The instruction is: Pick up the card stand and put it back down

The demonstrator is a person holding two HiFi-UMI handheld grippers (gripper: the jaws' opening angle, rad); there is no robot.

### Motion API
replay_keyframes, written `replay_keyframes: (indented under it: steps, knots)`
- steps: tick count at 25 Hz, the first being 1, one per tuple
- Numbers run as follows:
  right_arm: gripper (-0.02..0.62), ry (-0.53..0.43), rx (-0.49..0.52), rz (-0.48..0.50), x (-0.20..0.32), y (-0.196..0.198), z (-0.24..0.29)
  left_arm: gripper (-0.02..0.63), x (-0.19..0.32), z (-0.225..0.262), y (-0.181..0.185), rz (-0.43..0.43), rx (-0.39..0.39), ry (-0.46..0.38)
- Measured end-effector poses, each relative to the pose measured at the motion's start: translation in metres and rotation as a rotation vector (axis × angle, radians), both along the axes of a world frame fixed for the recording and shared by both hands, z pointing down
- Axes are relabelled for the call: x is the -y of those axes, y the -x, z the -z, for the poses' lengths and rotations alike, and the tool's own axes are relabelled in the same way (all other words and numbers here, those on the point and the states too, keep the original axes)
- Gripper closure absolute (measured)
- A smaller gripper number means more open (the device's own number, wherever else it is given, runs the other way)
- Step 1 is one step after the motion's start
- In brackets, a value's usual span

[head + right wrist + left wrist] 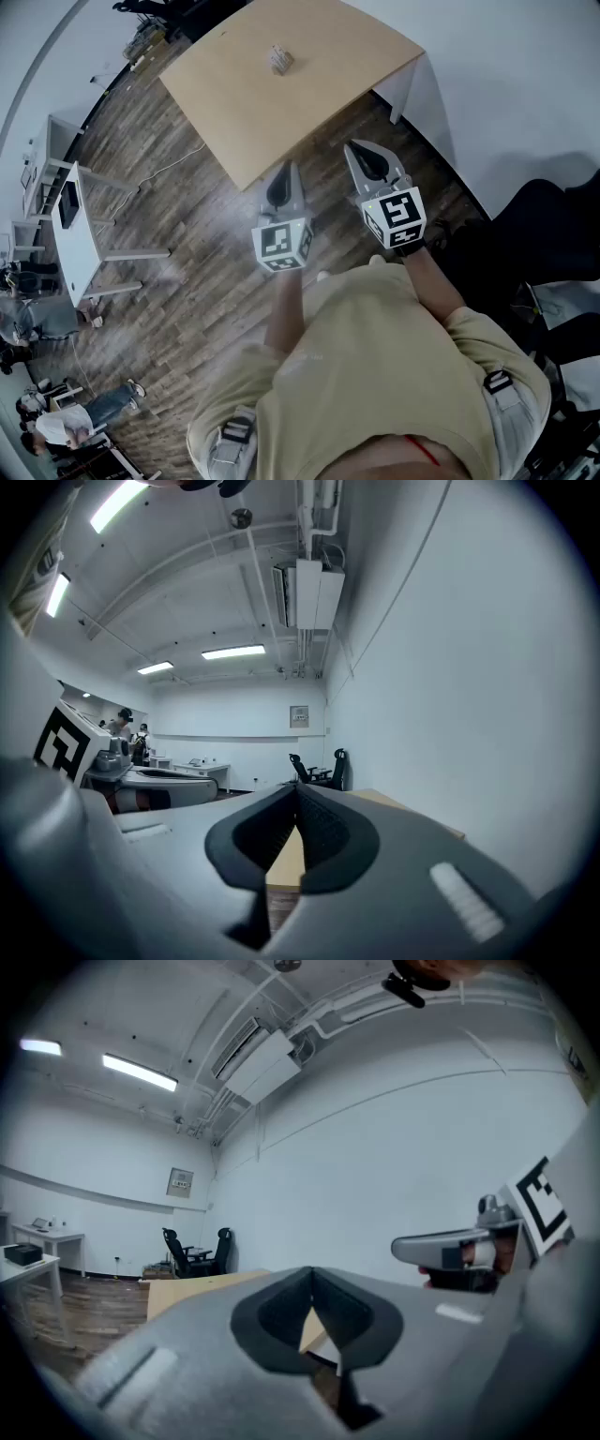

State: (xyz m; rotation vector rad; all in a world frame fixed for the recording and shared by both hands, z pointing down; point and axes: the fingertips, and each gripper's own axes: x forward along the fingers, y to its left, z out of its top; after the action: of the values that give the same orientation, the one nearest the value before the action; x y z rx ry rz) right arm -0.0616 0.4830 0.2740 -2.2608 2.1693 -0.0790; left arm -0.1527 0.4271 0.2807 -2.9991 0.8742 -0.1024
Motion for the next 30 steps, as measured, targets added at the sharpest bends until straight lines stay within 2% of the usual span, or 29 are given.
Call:
replay_keyframes:
  steps: [7,12,15,18,20,22,30]
  knots:
    - [0.589,-0.016,0.005,0.069,-0.011,-0.035,-0.007,0.604,-0.024,-0.014,-0.055,-0.025,0.044,0.006]
    - [0.589,0.034,0.131,-0.008,-0.01,-0.072,-0.04,0.604,-0.037,-0.039,-0.065,-0.038,0.116,0.041]
    - [0.589,0.045,0.18,0.039,-0.001,-0.074,-0.058,0.604,-0.026,-0.057,-0.064,-0.049,0.14,0.094]
    - [0.589,0.073,0.129,0.11,0.016,-0.071,-0.076,0.604,-0.005,-0.065,-0.079,-0.08,0.128,0.094]
    - [0.589,0.111,0.069,0.11,0.03,-0.079,-0.089,0.604,0.013,-0.071,-0.095,-0.095,0.116,0.085]
    - [0.589,0.136,0.06,0.09,0.048,-0.089,-0.094,0.604,0.034,-0.072,-0.109,-0.109,0.101,0.086]
    - [0.589,0.118,-0.014,0.134,0.171,-0.096,-0.044,0.604,0.157,-0.037,-0.132,-0.112,0.011,0.08]
